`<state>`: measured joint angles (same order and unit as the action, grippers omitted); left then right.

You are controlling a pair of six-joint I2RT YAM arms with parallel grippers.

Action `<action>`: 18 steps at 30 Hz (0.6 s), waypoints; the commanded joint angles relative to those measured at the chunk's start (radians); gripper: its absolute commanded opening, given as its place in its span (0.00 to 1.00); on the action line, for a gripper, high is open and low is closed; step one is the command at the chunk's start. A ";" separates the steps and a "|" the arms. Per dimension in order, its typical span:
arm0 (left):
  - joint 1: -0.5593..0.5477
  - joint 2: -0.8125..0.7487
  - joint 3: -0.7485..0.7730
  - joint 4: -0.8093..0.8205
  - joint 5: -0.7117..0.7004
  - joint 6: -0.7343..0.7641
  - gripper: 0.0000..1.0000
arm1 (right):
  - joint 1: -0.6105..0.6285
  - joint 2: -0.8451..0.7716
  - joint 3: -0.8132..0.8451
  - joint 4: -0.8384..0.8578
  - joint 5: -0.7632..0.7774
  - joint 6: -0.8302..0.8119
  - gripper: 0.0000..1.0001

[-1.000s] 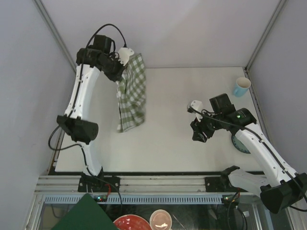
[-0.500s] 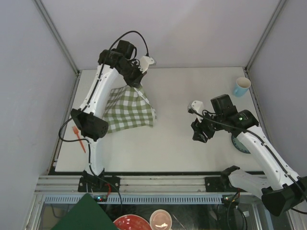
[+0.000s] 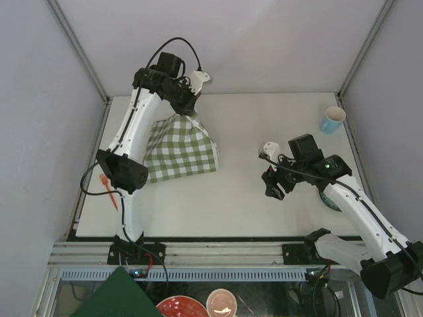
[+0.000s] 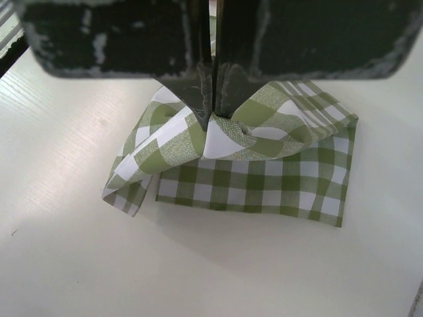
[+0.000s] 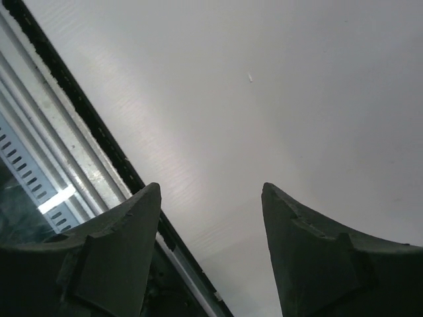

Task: Set the dinner table for one person
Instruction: Flatten out the napkin at the center of the board.

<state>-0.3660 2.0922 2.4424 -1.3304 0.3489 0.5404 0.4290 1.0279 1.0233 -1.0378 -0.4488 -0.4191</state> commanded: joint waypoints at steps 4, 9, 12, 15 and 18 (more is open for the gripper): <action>0.011 -0.052 0.006 0.072 0.055 -0.045 0.00 | 0.022 0.064 0.011 0.348 0.150 0.074 0.62; 0.029 -0.085 -0.001 0.058 0.085 -0.047 0.00 | 0.035 0.219 0.092 0.526 0.178 0.075 0.73; 0.038 -0.110 -0.012 0.068 0.092 -0.062 0.00 | 0.059 0.349 0.163 0.626 0.168 0.071 0.78; 0.044 -0.123 -0.022 0.077 0.094 -0.075 0.00 | 0.087 0.538 0.320 0.626 0.118 0.069 0.78; 0.048 -0.132 -0.019 0.082 0.088 -0.078 0.00 | 0.116 0.701 0.499 0.598 0.097 0.075 0.75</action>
<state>-0.3233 2.0491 2.4340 -1.3010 0.3977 0.4877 0.5064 1.5898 1.3300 -0.5117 -0.3042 -0.3588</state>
